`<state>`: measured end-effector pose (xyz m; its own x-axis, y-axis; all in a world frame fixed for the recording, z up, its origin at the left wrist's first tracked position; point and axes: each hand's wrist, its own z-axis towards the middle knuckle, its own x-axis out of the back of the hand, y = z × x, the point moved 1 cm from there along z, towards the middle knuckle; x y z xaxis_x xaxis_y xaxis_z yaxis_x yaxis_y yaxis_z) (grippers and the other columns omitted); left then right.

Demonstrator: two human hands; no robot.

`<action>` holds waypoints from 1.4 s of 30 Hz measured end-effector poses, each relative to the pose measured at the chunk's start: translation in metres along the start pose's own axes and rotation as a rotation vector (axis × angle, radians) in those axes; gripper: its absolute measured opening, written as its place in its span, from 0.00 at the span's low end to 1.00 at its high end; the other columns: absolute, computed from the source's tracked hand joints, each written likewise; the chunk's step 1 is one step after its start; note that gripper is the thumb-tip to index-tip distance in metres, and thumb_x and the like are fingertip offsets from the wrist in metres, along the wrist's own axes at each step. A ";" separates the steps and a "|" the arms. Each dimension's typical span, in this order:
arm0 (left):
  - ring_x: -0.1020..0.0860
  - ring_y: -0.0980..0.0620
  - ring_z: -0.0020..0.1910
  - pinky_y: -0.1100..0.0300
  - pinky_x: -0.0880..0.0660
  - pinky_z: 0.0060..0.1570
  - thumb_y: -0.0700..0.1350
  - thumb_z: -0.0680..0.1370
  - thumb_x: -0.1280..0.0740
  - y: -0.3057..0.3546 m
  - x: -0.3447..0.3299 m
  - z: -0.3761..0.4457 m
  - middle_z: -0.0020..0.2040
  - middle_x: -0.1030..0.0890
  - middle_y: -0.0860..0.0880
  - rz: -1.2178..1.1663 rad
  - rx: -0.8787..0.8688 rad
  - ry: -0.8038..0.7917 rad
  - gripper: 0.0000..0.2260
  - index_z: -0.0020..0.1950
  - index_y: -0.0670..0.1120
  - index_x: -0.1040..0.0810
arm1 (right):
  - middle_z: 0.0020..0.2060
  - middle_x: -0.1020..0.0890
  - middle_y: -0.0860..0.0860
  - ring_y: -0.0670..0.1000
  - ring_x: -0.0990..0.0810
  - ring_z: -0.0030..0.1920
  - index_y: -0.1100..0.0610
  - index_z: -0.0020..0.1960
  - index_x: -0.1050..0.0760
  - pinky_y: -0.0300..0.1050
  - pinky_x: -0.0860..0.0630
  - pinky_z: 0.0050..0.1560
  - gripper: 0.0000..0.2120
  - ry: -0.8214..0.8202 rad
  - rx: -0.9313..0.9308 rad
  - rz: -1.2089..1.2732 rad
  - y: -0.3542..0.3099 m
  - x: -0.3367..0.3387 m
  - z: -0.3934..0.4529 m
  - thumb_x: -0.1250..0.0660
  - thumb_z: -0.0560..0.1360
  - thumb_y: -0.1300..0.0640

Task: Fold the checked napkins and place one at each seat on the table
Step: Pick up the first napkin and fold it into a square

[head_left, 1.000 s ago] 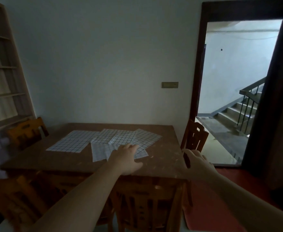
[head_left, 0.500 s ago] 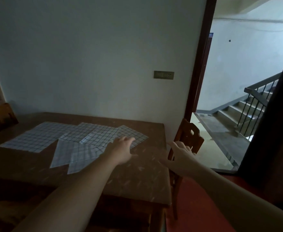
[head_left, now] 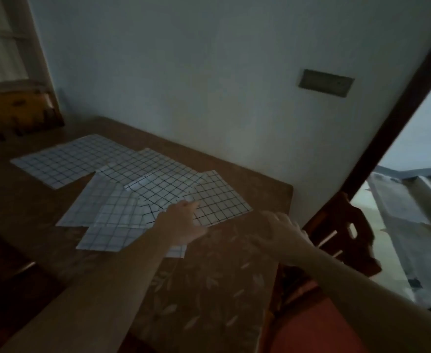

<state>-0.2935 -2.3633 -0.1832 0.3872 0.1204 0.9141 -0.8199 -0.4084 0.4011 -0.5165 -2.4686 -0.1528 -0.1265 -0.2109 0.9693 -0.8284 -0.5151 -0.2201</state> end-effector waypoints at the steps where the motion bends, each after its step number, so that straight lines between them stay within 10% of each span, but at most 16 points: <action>1: 0.35 0.45 0.72 0.43 0.34 0.68 0.60 0.73 0.33 -0.003 0.003 0.010 0.75 0.35 0.49 0.002 0.025 0.016 0.34 0.76 0.53 0.40 | 0.75 0.40 0.50 0.57 0.38 0.73 0.44 0.76 0.47 0.60 0.37 0.70 0.39 0.006 0.039 -0.020 -0.003 0.004 0.020 0.42 0.72 0.28; 19: 0.36 0.45 0.73 0.43 0.36 0.69 0.60 0.77 0.37 -0.051 -0.099 0.195 0.75 0.36 0.47 -0.013 0.475 -0.025 0.32 0.77 0.52 0.43 | 0.76 0.40 0.53 0.59 0.38 0.74 0.47 0.76 0.45 0.62 0.37 0.70 0.39 -0.250 0.445 -0.065 -0.004 -0.105 0.352 0.41 0.72 0.29; 31: 0.64 0.44 0.78 0.42 0.63 0.74 0.70 0.77 0.50 -0.091 -0.206 0.253 0.79 0.63 0.44 0.111 0.718 -0.064 0.39 0.79 0.51 0.62 | 0.78 0.61 0.55 0.57 0.62 0.78 0.54 0.79 0.61 0.59 0.58 0.76 0.48 -0.283 0.422 -0.200 0.010 -0.217 0.403 0.46 0.72 0.27; 42: 0.57 0.46 0.79 0.43 0.60 0.74 0.66 0.79 0.52 -0.069 -0.226 0.241 0.81 0.53 0.46 0.076 0.693 0.114 0.31 0.79 0.54 0.50 | 0.77 0.43 0.54 0.54 0.48 0.78 0.54 0.77 0.43 0.60 0.48 0.74 0.41 -0.083 0.554 -0.089 0.031 -0.245 0.388 0.58 0.73 0.29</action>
<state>-0.2228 -2.5799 -0.4320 0.2613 0.1474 0.9539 -0.3708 -0.8971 0.2402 -0.2994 -2.7548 -0.4390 -0.0076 -0.1995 0.9799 -0.4212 -0.8881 -0.1841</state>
